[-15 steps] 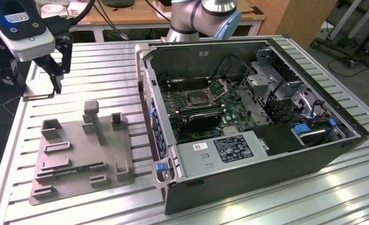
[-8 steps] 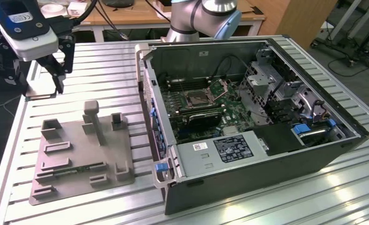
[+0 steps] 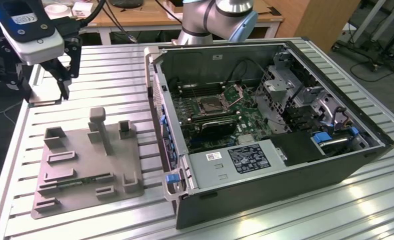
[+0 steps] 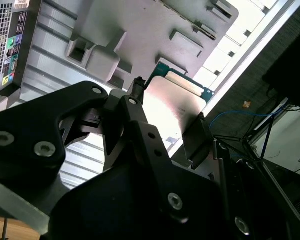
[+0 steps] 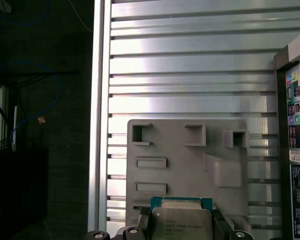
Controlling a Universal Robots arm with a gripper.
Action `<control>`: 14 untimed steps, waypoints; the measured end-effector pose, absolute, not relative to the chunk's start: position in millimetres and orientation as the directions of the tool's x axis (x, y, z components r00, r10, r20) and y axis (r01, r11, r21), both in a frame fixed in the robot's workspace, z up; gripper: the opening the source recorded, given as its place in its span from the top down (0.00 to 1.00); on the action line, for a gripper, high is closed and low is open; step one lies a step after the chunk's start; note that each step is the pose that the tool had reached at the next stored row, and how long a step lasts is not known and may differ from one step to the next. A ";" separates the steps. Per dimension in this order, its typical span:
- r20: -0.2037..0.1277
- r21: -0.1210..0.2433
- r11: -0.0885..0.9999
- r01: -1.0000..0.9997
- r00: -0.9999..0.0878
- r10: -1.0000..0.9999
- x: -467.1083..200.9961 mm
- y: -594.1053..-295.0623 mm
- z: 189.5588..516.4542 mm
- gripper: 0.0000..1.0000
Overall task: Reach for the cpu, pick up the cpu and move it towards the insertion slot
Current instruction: 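Pick up the cpu and move it towards the insertion slot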
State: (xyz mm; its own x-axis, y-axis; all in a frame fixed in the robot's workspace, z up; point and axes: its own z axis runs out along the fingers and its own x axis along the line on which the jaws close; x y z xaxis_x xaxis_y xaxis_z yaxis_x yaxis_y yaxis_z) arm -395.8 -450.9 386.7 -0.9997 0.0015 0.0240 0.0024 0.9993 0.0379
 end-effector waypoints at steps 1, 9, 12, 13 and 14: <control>0.024 0.038 0.999 0.002 -1.000 0.001 -395.5 -450.9 386.7 0.45; 0.024 0.038 0.999 0.002 -1.000 0.001 -389.8 -450.9 386.6 0.45; 0.024 0.038 0.999 0.002 -1.000 0.001 -387.5 -450.9 386.6 0.45; 0.024 0.038 0.999 0.002 -1.000 0.001 -386.9 -450.9 386.7 0.45; 0.024 0.038 0.999 0.002 -1.000 0.001 -386.3 -450.9 386.7 0.45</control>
State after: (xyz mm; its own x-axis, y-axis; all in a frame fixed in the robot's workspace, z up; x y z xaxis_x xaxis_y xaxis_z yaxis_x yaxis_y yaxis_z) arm -386.3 -450.9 386.7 -0.9997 0.0015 0.0241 0.0024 0.9993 0.0379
